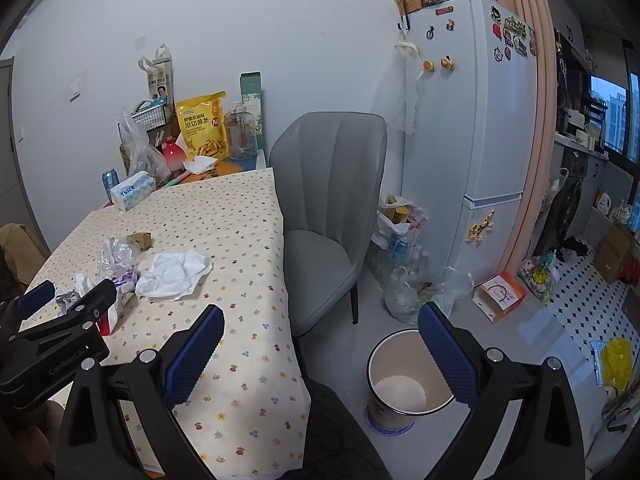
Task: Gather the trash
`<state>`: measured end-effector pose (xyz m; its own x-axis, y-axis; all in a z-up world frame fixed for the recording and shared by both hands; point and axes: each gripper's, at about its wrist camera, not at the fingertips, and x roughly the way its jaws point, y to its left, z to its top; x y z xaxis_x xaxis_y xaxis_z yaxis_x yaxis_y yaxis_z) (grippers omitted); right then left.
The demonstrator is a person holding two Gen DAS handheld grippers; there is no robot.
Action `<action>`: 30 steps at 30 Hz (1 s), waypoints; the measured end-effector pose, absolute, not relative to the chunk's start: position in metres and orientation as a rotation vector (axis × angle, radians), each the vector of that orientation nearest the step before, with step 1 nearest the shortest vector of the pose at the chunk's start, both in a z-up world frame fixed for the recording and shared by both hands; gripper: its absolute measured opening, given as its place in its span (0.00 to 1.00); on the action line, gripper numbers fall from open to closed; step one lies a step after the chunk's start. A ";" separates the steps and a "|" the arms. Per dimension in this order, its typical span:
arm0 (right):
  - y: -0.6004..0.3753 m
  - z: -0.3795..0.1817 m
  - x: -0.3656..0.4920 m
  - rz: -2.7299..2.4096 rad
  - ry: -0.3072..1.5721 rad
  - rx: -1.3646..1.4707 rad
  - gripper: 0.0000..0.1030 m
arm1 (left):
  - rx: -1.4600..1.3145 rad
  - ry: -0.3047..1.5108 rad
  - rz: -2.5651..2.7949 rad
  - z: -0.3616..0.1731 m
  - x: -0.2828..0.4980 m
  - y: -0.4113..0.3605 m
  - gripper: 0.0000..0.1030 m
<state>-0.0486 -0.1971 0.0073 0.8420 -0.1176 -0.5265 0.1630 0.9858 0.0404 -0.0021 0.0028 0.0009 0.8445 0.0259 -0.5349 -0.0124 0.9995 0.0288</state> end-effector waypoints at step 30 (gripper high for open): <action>-0.194 0.006 -0.045 -0.151 0.549 0.069 0.92 | -0.009 0.552 0.026 -0.001 -0.009 0.014 0.95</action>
<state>-0.0452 -0.1944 0.0059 0.8420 -0.1247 -0.5248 0.1616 0.9865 0.0249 -0.0087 0.0145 -0.0009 0.8512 0.0220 -0.5243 -0.0268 0.9996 -0.0015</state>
